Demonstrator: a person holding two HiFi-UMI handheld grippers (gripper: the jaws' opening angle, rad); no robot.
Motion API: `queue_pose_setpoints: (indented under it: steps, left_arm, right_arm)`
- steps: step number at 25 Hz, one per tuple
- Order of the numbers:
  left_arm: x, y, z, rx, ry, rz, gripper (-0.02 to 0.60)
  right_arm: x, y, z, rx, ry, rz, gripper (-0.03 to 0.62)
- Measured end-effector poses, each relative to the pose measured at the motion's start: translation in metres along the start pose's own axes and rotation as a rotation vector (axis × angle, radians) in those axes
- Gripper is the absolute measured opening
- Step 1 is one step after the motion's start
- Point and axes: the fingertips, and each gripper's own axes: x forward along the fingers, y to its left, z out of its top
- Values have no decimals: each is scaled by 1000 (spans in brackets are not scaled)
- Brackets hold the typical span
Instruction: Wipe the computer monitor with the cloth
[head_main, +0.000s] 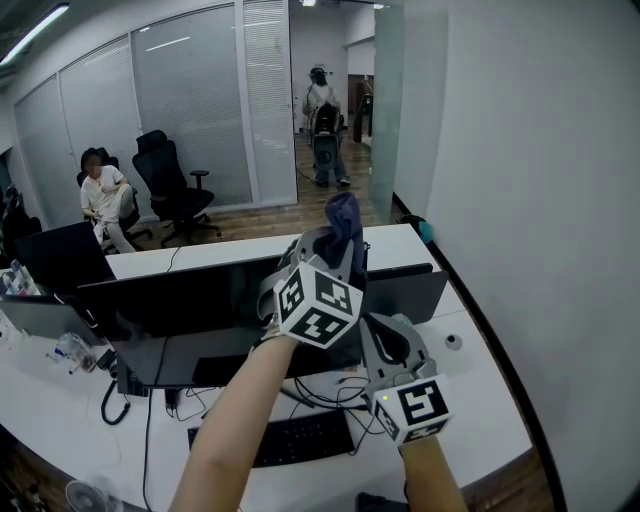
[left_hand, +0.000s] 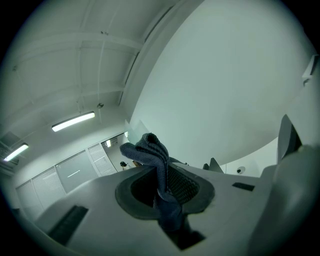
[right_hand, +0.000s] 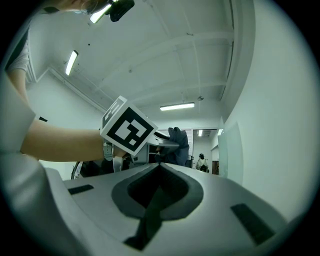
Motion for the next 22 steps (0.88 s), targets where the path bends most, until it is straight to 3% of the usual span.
queue_pose_setpoints:
  steps: [22]
  left_arm:
    - [-22,18,-17,18,3,-35,60]
  right_arm:
    - [17,33,0,20,-9,-30,8]
